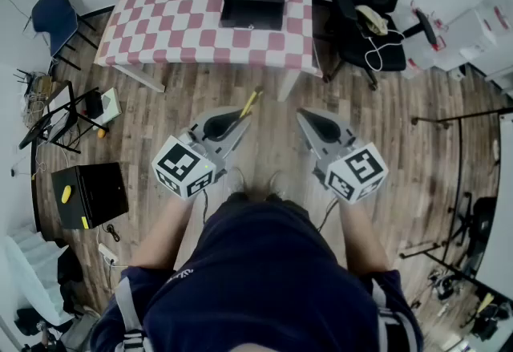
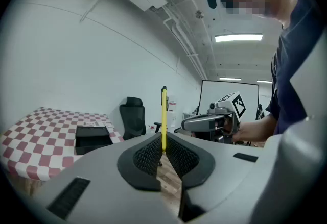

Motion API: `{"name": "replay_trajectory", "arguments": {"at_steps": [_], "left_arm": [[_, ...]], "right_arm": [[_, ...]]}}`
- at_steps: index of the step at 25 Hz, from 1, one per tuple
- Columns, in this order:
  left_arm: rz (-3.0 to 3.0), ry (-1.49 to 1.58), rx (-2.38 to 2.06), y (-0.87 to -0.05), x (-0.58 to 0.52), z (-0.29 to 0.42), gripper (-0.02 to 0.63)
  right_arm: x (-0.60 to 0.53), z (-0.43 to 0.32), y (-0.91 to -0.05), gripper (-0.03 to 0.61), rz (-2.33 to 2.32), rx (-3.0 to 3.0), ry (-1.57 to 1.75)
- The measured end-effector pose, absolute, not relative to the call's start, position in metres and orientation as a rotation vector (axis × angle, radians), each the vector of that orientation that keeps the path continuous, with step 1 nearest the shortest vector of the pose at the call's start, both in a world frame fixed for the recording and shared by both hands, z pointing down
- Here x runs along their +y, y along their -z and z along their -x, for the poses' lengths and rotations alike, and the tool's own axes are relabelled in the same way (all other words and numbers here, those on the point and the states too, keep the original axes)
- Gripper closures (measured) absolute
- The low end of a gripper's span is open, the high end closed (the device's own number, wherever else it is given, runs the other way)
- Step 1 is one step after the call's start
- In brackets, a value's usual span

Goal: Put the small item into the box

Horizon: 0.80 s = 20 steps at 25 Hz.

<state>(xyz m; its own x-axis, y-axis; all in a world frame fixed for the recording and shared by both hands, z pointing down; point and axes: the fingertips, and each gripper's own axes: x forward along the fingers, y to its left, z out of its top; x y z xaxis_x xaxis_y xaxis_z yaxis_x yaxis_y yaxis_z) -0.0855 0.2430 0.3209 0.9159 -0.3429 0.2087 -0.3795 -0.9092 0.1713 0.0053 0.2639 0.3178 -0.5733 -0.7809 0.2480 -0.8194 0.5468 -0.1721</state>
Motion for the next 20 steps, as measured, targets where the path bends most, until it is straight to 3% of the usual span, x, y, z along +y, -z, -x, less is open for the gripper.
{"name": "replay_trajectory", "arguments": {"at_steps": [20], "left_arm": [[-2.824,-0.300,-0.660,-0.347,0.276,0.040,0.567]], "right_arm": [[0.294,-0.072,-0.345,0.562,-1.306,-2.682,-0.486]]}}
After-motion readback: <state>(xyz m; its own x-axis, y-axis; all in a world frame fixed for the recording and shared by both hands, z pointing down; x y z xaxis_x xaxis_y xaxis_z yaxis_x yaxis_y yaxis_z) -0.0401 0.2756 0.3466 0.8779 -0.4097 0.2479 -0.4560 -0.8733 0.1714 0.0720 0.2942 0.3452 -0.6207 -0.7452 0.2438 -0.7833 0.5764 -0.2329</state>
